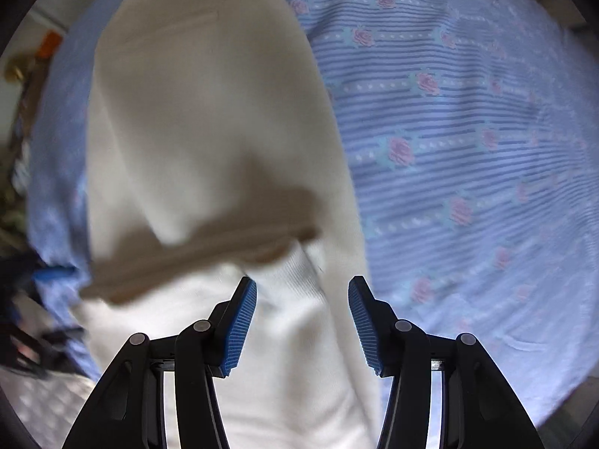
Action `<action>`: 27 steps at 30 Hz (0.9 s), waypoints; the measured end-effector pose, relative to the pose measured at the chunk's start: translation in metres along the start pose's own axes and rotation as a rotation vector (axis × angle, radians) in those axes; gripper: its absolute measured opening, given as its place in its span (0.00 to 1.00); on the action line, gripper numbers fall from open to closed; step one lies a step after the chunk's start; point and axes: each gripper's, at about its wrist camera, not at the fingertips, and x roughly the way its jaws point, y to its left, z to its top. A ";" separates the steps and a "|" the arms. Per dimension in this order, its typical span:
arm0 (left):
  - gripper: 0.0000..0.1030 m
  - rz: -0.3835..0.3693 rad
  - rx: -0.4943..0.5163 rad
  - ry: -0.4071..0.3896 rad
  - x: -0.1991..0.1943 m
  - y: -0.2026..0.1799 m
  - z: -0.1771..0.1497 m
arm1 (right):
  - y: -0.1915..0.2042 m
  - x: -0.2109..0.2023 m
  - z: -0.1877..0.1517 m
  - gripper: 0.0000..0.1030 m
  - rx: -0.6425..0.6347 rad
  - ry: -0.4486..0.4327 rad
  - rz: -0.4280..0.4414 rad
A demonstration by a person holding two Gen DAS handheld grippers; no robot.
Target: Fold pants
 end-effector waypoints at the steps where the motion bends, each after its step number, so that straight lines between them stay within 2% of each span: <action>1: 0.62 -0.004 -0.003 0.005 0.003 0.001 0.000 | 0.000 0.001 0.002 0.50 -0.004 -0.008 0.019; 6: 0.57 -0.014 0.004 0.023 0.016 0.000 0.004 | -0.005 0.016 0.011 0.50 -0.007 0.018 0.045; 8: 0.47 -0.036 0.001 0.029 0.019 0.000 0.006 | -0.020 0.027 0.011 0.50 0.008 0.019 0.076; 10: 0.42 -0.042 0.004 0.038 0.021 -0.001 0.007 | -0.032 0.036 0.011 0.50 0.054 0.022 0.113; 12: 0.37 -0.038 0.021 0.034 0.019 -0.004 0.005 | -0.040 0.041 0.009 0.44 0.087 0.010 0.134; 13: 0.34 -0.039 0.031 0.033 0.017 -0.006 0.005 | -0.041 0.040 0.007 0.37 0.094 0.002 0.146; 17: 0.20 -0.036 0.053 0.021 0.002 -0.007 0.006 | -0.042 0.021 -0.006 0.23 0.124 -0.054 0.139; 22: 0.14 -0.039 0.086 0.008 -0.020 -0.025 0.007 | -0.043 -0.022 -0.025 0.19 0.140 -0.135 0.133; 27: 0.13 -0.073 0.177 -0.049 -0.063 -0.074 -0.002 | -0.048 -0.081 -0.067 0.19 0.150 -0.234 0.096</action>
